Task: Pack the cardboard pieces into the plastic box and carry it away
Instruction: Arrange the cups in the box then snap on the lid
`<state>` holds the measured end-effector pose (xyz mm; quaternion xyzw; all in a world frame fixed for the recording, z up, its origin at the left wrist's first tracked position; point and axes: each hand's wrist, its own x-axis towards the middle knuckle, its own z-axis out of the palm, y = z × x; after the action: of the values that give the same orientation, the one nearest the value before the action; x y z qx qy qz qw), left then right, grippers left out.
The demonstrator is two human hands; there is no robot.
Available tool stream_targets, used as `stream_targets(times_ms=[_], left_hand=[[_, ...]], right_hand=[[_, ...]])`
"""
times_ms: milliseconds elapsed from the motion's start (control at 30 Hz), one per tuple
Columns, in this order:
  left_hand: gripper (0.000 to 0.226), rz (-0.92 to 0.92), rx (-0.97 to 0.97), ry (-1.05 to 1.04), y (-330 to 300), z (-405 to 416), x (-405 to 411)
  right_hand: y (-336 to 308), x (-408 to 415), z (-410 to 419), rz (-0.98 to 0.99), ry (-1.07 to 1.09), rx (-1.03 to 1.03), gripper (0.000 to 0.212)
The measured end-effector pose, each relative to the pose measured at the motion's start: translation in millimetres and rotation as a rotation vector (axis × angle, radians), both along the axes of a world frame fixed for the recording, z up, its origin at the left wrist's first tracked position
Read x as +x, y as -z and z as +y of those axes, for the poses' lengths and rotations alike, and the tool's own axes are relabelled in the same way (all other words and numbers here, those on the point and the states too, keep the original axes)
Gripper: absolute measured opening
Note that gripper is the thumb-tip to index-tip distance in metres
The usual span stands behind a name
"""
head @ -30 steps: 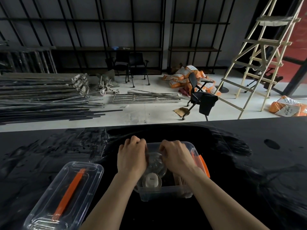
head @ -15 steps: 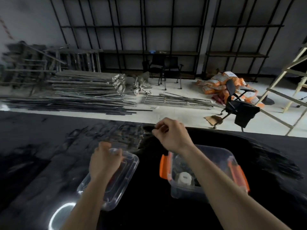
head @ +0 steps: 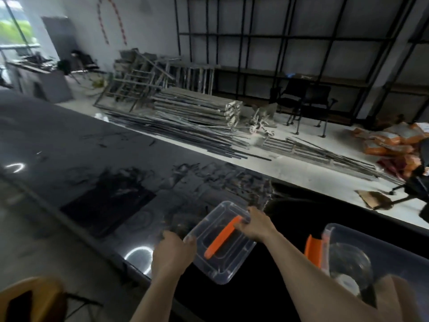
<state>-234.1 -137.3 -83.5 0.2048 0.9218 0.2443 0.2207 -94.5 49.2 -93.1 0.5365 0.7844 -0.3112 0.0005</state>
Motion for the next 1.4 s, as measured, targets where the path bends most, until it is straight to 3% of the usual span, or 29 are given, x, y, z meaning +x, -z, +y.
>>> stream_targets(times_ms=[67,167,300,433,600,733,900,1067,1233,1400], left_hand=[[0.062,-0.078,-0.003,0.012,4,0,2],[0.076,-0.117,0.006,0.015,6,6,6],[0.069,-0.066,0.028,-0.022,7,19,6],[0.066,0.044,0.008,-0.045,13,15,4],[0.075,-0.005,-0.005,-0.084,15,21,9],[0.077,-0.024,-0.023,-0.115,27,31,-2],[0.053,-0.075,0.167,-0.158,17,38,-7],[0.068,-0.028,0.301,-0.104,-13,73,-1],[0.062,-0.006,0.54,0.045,-91,114,55],[0.033,-0.045,0.66,0.267,-121,140,138]], right_hand=[[8,-3,4,-0.007,-0.003,-0.047,0.097],[13,-1,3,-0.04,0.025,-0.013,0.084],[14,4,-3,-0.018,0.096,-0.009,0.076],[10,7,-13,0.039,0.094,-0.01,0.093],[11,8,-29,0.066,0.082,-0.045,0.055],[6,9,-39,0.128,0.144,-0.113,0.051],[-7,25,-39,0.156,0.222,-0.116,0.055],[-53,47,-27,0.22,0.301,0.032,0.053],[-120,115,-14,0.299,0.438,0.278,0.043],[-148,214,-18,0.3,0.668,0.388,0.046]])
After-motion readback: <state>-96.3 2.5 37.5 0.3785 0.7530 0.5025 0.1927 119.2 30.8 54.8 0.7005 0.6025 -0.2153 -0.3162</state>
